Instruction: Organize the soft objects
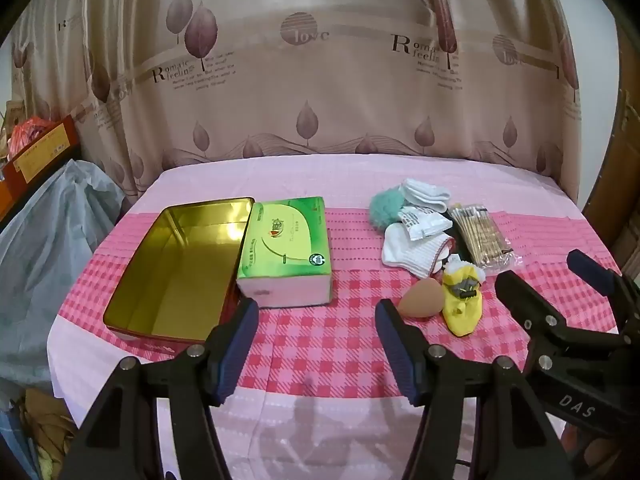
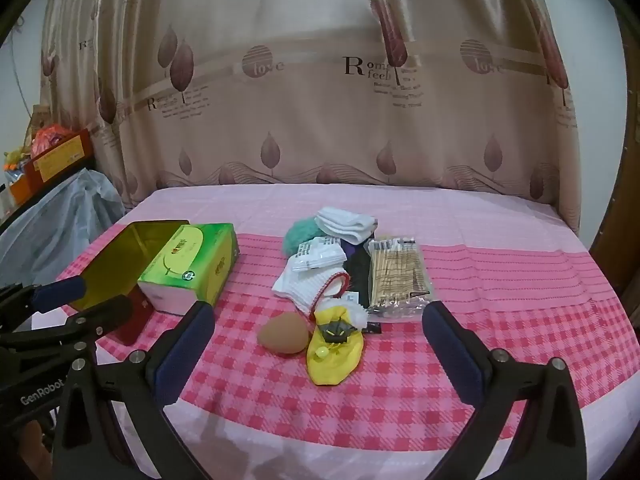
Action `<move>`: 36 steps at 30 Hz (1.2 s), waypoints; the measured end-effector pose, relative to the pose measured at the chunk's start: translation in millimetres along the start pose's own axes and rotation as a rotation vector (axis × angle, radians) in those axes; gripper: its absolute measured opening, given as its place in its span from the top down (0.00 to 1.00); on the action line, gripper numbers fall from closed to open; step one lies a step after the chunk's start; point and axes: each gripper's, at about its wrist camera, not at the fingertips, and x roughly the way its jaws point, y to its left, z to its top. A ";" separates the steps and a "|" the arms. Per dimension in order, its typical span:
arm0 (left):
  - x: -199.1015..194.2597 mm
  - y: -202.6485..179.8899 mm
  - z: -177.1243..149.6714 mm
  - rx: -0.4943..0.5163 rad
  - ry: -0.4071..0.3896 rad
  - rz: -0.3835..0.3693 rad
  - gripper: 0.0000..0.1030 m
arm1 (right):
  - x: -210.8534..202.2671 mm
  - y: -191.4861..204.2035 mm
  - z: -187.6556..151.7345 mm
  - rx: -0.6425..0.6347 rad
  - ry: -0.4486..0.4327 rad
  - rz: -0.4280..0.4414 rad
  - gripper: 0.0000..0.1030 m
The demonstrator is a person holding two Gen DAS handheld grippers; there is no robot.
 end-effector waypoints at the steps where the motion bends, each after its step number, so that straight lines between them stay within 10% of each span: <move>1: 0.1 0.0 0.0 0.002 0.004 0.001 0.40 | 0.2 0.2 -0.2 0.000 -0.001 0.003 0.00; 36: 2.0 -5.8 -8.5 0.051 -0.022 -0.011 0.40 | 1.1 -1.4 -3.1 0.001 0.007 0.002 0.00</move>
